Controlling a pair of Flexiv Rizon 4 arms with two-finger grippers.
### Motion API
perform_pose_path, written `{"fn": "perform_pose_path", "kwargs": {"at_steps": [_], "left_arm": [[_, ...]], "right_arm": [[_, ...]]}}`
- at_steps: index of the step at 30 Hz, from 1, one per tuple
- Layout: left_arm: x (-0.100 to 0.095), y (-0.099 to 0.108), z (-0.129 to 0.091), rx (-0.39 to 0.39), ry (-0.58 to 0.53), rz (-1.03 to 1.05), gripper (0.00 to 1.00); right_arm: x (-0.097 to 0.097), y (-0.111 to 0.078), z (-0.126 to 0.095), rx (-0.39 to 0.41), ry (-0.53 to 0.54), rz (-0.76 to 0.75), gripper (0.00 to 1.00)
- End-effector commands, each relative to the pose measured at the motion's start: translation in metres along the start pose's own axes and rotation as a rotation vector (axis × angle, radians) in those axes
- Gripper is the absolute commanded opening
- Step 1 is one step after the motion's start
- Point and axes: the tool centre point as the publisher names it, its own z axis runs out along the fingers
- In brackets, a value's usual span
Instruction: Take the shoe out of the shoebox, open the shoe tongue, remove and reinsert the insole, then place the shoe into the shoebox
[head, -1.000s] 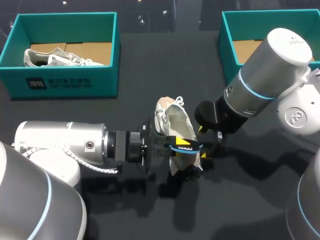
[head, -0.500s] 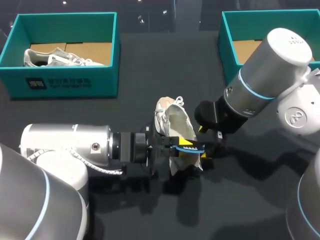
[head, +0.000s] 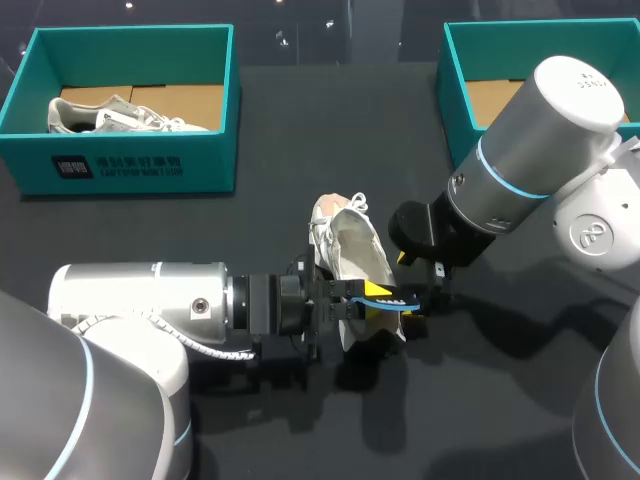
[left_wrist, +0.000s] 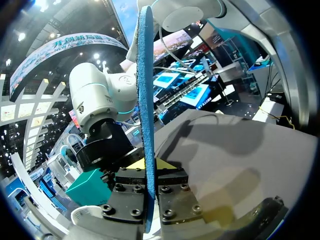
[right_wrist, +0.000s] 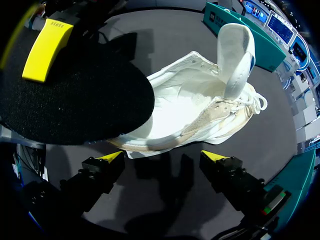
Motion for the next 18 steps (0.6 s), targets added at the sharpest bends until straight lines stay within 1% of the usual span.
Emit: {"fn": "perform_pose_path", "kwargs": {"at_steps": [1,18], "left_arm": [[0.000,0.003,0.007,-0.011,-0.010,0.001,0.00],[-0.009,0.019,0.010,-0.026,-0.026,0.042,0.00]], "right_arm": [[0.001,0.000,0.001,0.002,-0.002,0.000,1.00],[0.001,0.000,0.001,0.002,-0.002,0.000,1.00]]}}
